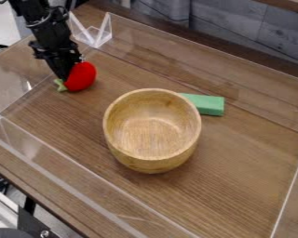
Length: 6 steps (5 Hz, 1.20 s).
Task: Move the red fruit to the left
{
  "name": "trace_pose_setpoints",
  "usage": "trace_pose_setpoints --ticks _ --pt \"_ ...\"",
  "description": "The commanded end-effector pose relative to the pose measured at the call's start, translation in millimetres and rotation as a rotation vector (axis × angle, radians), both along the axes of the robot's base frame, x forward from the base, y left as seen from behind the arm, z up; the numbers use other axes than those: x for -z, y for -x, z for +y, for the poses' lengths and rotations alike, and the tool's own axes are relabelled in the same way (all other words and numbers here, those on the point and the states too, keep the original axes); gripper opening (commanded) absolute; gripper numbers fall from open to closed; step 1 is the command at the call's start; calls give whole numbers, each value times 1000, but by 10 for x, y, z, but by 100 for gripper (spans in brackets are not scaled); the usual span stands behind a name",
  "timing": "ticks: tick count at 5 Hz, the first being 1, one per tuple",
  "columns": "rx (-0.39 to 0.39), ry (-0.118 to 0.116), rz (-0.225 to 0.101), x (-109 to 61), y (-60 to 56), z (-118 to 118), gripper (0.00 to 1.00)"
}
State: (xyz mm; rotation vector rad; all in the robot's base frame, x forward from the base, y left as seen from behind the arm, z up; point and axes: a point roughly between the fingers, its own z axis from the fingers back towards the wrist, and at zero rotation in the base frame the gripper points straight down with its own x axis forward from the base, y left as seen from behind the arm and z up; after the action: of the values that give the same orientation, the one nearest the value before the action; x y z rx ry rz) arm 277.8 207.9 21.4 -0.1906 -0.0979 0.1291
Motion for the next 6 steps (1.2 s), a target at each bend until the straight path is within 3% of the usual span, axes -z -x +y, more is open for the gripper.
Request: trace_pose_setpoints --ticks 1,2,4,5,6 --pt "-10 24 51 110 120 -48 0" --pt "-24 33 67 95 175 -93 0" --pt "50 52 101 109 254 30 0" --pt "24 70 112 74 261 72 100" --pt "-5 91 121 34 270 122 100"
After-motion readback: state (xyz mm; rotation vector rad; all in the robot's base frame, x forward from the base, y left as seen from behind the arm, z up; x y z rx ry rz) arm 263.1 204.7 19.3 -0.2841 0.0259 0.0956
